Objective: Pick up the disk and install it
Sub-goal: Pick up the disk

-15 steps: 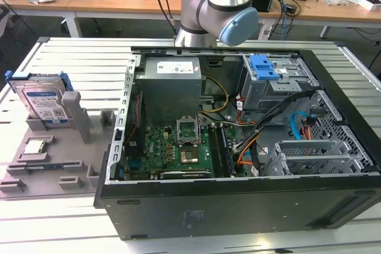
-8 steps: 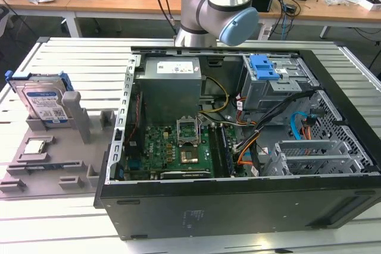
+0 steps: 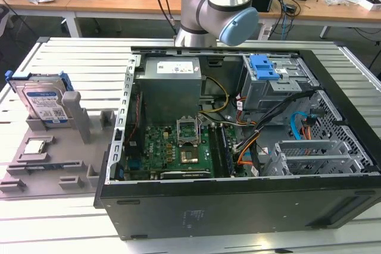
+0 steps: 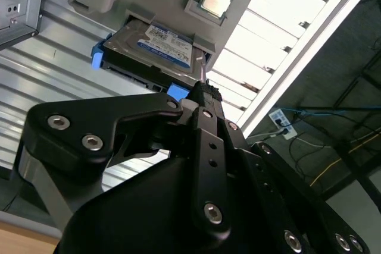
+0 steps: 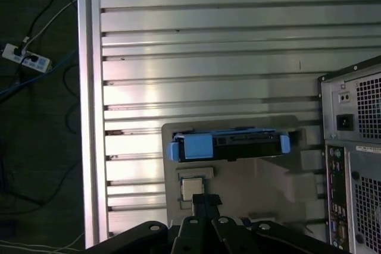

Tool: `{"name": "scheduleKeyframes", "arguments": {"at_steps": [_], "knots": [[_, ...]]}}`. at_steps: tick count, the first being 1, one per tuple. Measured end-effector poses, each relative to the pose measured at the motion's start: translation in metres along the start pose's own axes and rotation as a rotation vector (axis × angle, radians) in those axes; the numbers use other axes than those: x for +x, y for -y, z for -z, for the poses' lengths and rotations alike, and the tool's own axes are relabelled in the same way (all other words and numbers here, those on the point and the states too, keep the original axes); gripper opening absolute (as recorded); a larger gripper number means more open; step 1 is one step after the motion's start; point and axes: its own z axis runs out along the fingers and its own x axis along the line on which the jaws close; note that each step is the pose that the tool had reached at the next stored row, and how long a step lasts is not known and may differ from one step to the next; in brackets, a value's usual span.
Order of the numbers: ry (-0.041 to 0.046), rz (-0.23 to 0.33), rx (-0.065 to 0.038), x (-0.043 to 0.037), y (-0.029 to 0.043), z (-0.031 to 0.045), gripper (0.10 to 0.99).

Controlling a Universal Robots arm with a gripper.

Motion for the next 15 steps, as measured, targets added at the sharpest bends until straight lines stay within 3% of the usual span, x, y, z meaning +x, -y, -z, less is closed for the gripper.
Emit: {"name": "scheduleKeyframes", "arguments": {"at_steps": [15], "knots": [[-0.0055,0.121,-0.003,0.0000,0.0000,0.0000,0.106]]}}
